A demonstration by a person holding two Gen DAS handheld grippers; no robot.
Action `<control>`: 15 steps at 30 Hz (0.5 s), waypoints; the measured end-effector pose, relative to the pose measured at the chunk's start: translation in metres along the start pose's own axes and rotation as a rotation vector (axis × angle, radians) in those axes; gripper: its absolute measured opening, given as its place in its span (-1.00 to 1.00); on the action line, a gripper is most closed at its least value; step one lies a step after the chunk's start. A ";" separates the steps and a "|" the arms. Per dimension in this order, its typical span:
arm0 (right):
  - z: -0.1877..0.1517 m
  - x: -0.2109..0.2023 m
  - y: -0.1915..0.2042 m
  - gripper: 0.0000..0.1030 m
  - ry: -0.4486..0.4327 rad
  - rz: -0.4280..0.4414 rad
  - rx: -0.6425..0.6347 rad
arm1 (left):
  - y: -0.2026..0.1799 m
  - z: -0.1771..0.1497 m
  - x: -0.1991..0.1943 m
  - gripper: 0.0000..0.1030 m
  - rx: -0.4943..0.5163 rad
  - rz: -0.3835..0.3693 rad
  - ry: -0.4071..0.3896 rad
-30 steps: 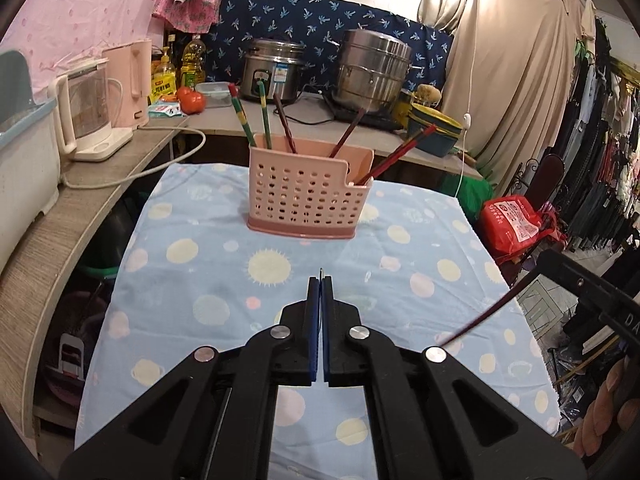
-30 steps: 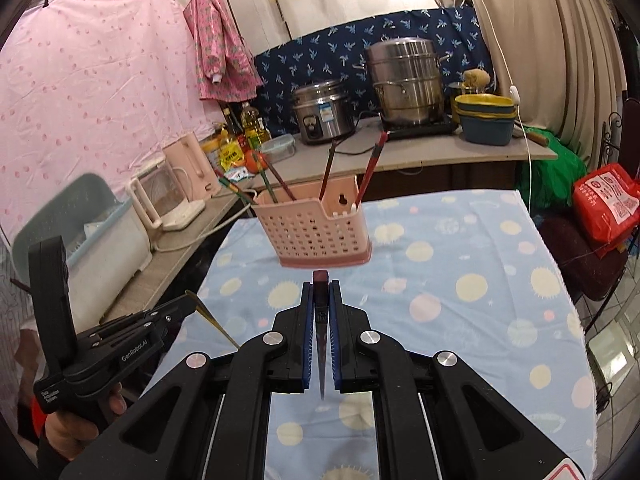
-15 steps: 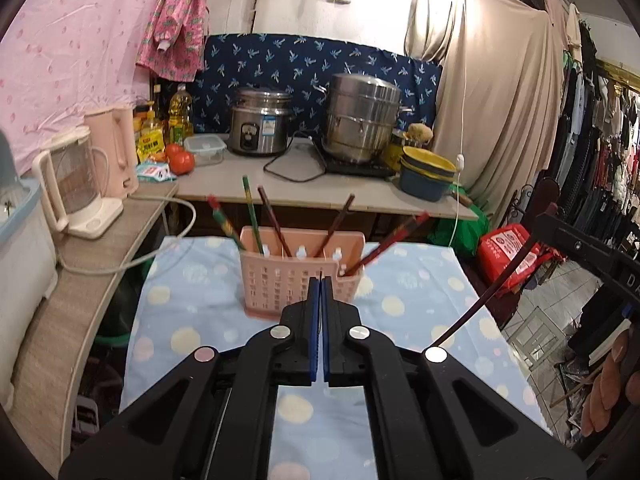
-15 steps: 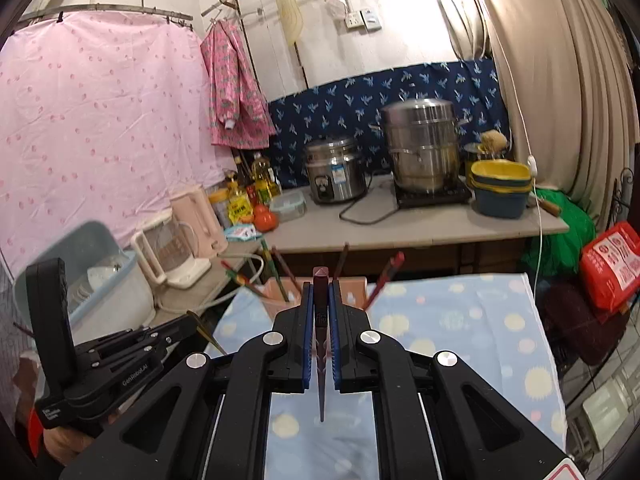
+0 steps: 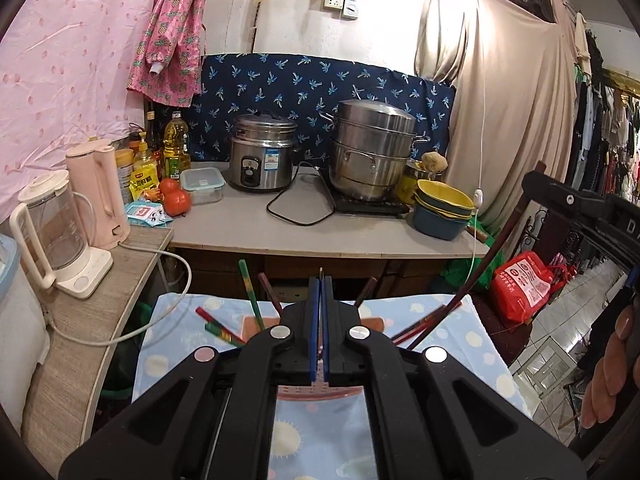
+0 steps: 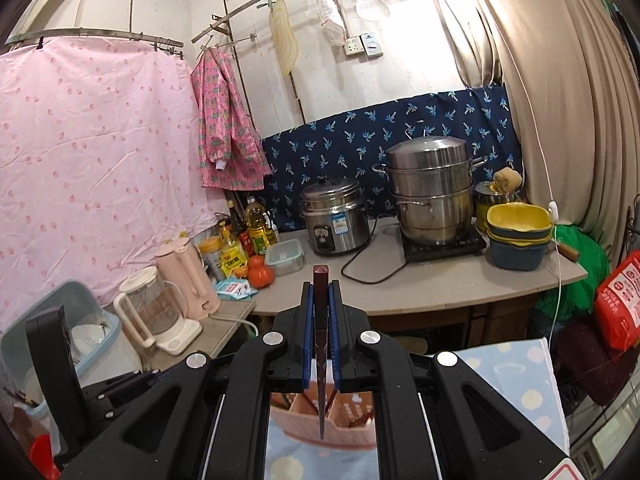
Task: Organize utensils
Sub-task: 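Lift the held spoon and chopstick and carry them up over the pink basket, then open both tools over the basket to drop the spoon and chopstick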
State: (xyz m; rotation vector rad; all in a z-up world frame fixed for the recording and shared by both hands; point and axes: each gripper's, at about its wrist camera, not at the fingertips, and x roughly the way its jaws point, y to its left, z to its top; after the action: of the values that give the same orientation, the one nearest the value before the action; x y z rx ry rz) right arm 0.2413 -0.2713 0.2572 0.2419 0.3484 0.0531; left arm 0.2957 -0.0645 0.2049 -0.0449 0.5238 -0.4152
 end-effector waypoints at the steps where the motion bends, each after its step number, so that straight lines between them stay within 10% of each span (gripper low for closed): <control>1: 0.001 0.005 0.001 -0.86 -0.001 0.001 0.000 | 0.001 0.001 0.005 -0.99 0.000 0.002 0.003; 15: -0.023 0.082 0.007 -0.86 0.073 -0.004 0.002 | 0.026 -0.007 0.060 -0.99 -0.021 0.022 0.072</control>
State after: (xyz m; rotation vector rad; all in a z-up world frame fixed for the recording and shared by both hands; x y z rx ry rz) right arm 0.3100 -0.2512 0.2107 0.2414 0.4216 0.0577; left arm 0.3490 -0.0642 0.1666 -0.0443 0.5992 -0.3910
